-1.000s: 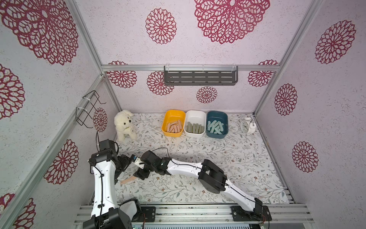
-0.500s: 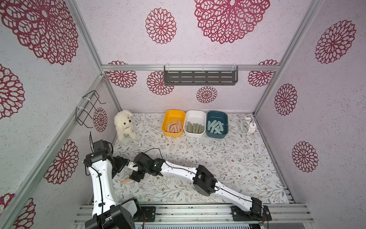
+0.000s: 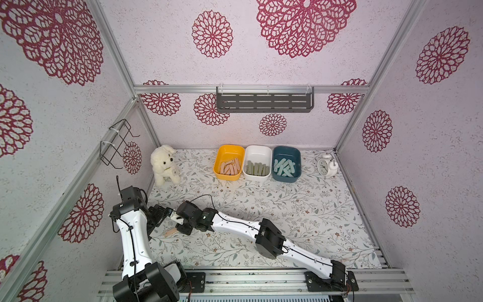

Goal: Place the fruit knives into the storage box by color
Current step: Move the fruit knife to the center of the board.

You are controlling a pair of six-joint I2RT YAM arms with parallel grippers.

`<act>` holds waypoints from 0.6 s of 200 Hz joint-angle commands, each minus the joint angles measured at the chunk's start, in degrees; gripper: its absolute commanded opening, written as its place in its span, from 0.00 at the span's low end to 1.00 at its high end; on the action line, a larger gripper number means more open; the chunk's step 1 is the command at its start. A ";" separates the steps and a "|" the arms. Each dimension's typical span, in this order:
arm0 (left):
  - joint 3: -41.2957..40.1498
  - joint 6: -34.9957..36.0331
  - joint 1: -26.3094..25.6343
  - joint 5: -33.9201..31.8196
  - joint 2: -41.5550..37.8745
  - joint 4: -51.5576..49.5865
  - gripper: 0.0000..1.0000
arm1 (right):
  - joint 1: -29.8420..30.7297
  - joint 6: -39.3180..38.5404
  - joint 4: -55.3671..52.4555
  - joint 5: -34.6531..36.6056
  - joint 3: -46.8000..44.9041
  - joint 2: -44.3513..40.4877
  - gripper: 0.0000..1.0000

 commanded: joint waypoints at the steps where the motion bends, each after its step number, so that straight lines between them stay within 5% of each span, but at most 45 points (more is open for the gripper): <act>1: 0.52 0.62 -0.51 6.47 1.21 5.63 0.97 | 1.46 -2.64 -11.73 0.77 -0.67 2.16 0.27; 59: -2.85 -2.91 -1.51 9.74 1.45 9.35 0.97 | -2.05 0.47 -15.99 2.09 -4.44 0.25 0.22; 98: -5.82 -5.72 -4.19 11.05 1.94 12.35 0.97 | -6.17 1.49 8.16 0.74 -40.38 -19.30 0.27; 120: -7.70 -8.27 -7.78 10.46 2.39 14.52 0.97 | -8.75 1.97 8.88 0.09 -44.99 -22.08 0.27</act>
